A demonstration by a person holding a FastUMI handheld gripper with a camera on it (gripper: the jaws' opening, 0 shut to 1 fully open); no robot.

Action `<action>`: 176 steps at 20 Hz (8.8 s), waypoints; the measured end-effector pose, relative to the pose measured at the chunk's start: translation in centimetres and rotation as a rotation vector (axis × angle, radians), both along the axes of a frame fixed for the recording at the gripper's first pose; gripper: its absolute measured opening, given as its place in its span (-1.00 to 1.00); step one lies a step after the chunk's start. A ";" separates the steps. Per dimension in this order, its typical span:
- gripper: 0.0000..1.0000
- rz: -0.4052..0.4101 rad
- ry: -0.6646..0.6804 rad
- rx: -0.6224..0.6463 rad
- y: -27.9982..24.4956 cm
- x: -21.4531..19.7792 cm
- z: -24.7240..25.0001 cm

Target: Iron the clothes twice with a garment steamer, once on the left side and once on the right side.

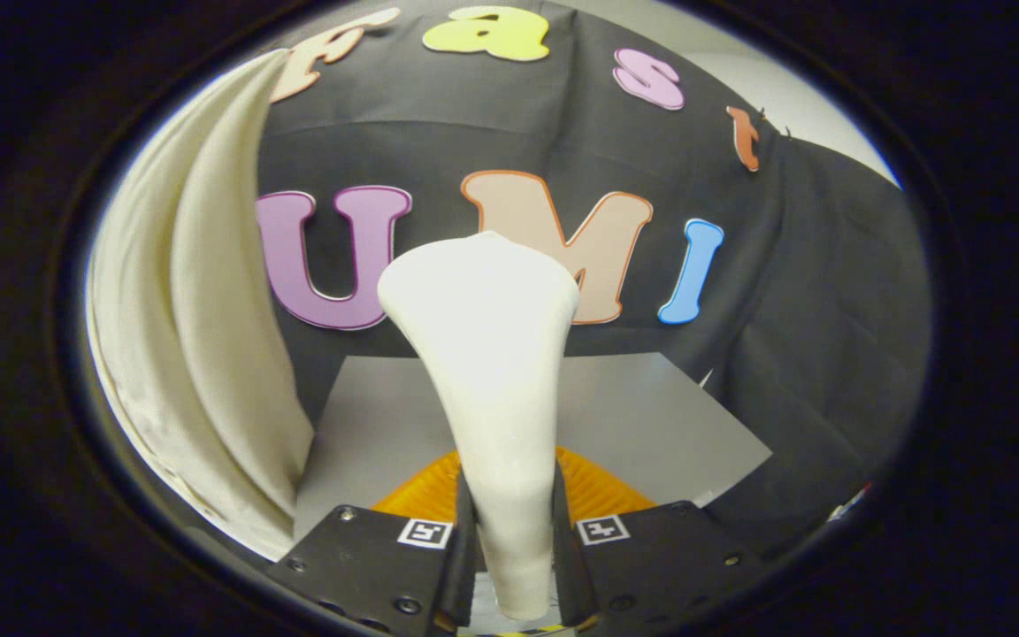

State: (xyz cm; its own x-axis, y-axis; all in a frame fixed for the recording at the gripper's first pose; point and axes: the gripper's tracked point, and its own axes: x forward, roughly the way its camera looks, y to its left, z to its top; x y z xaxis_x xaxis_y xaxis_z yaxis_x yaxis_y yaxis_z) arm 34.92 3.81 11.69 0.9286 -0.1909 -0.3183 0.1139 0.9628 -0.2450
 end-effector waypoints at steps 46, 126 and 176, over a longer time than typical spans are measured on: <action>-0.26 0.178 -0.142 0.132 38.6 -10.1 -5.7; -0.26 0.031 -0.068 0.169 20.3 -6.7 -0.4; -0.24 -0.148 0.376 0.130 19.2 -12.2 -33.9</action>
State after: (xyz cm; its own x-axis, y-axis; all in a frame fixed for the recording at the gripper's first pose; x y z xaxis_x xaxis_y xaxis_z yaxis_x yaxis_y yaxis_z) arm 22.74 23.01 -22.16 0.7088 -0.2498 -0.6597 0.1794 0.9683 -0.1739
